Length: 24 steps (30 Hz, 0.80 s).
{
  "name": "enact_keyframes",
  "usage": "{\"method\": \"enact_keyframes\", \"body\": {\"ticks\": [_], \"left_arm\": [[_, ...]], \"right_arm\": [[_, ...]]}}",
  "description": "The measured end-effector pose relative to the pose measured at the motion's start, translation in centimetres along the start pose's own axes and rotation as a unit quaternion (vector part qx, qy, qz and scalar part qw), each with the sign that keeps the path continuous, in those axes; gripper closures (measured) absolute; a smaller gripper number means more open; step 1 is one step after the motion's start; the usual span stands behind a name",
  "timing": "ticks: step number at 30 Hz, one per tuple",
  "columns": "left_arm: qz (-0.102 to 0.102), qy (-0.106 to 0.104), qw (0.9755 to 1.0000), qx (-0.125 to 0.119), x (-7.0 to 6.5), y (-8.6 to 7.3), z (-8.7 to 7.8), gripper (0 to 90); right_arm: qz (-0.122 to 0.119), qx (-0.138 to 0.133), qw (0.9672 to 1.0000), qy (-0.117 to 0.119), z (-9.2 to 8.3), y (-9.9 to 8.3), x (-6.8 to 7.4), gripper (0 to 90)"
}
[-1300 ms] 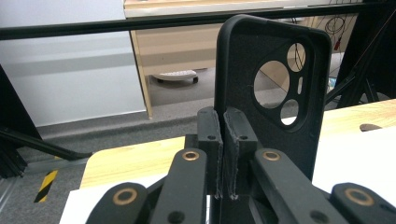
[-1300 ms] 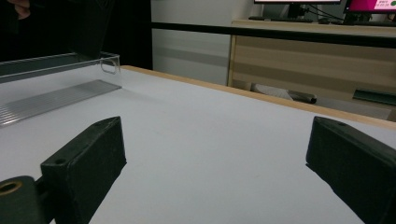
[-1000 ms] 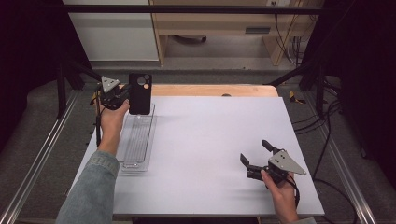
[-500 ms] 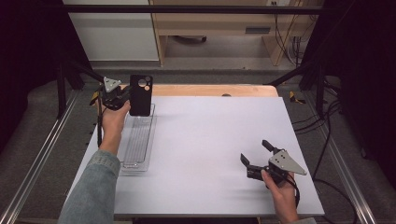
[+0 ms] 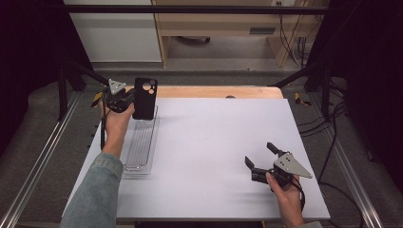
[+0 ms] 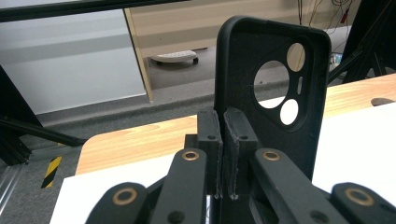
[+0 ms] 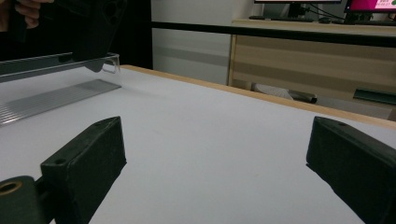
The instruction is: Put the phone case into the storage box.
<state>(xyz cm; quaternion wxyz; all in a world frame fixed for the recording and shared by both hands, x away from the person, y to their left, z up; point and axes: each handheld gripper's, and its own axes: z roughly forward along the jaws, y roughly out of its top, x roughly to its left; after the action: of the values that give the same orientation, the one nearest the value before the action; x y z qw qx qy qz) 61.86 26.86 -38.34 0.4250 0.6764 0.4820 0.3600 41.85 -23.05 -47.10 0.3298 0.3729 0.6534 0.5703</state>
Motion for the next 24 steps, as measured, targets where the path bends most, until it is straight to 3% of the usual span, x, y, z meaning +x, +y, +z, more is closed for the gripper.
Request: {"method": "enact_keyframes", "body": {"ticks": [24], "left_arm": [[0.003, -0.005, 0.9997, 0.022, -0.43, -0.48, 0.9, 85.7]], "right_arm": [[0.001, 0.001, 1.0, 0.0, -0.05, -0.02, -0.04, 4.9]]}}
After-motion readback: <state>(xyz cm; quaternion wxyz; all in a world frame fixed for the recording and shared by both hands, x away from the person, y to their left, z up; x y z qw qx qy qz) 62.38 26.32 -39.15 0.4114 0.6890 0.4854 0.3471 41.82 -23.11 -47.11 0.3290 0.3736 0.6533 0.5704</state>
